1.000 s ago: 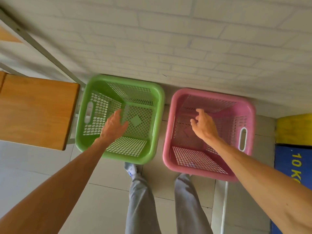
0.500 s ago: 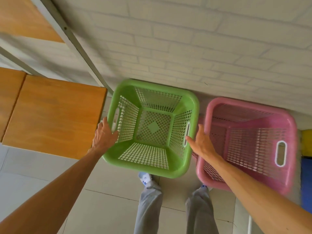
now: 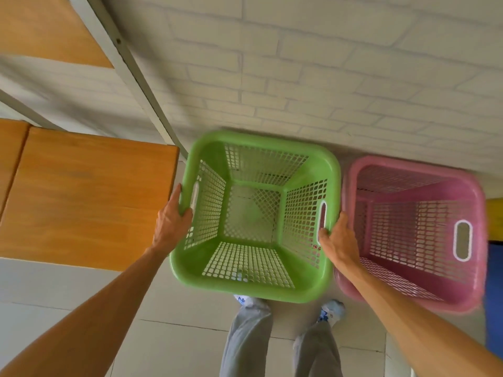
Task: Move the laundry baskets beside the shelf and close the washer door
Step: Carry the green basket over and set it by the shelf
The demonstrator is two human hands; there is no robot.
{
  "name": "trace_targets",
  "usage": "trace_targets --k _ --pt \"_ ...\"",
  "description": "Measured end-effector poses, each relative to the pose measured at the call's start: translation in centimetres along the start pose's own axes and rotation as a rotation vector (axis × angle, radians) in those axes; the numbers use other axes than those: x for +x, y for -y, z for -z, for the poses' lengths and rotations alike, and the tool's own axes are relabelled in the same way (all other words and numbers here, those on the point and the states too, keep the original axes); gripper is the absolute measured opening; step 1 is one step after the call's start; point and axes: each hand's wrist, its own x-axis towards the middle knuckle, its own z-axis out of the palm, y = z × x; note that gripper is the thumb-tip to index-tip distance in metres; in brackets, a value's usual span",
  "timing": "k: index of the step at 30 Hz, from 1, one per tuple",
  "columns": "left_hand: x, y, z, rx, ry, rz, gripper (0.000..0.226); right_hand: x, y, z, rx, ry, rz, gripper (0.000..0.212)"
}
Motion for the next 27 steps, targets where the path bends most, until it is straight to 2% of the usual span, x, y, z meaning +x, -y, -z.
trace_targets --k 3,6,11,16,19,27 --pt "-4.6 -1.5 2.9 -0.093 -0.022 0.004 0.068 -3.9 0.6 3.9 0.006 -0.023 -0.012 0.038" --pt "-10.6 -3.4 6.9 -0.204 -0.076 0.017 0.059 -8.6 1.3 8.5 0.072 -0.019 0.017 0.039" --pt "-22.9 -5.9 13.5 -0.375 -0.158 0.037 0.052 -17.2 2.6 16.2 0.200 -0.034 0.170 0.039" --pt "-35.5 -7.0 18.2 -0.522 -0.344 0.080 0.050 -25.3 4.5 22.3 0.205 -0.016 0.287 0.038" --pt "-42.4 -5.1 20.7 -0.501 -0.484 0.058 0.047 -29.8 6.8 23.8 0.175 0.000 0.389 0.039" --pt "-58.8 2.3 29.8 -0.512 -0.636 0.175 0.049 -44.8 16.0 22.9 0.223 0.175 0.607 0.044"
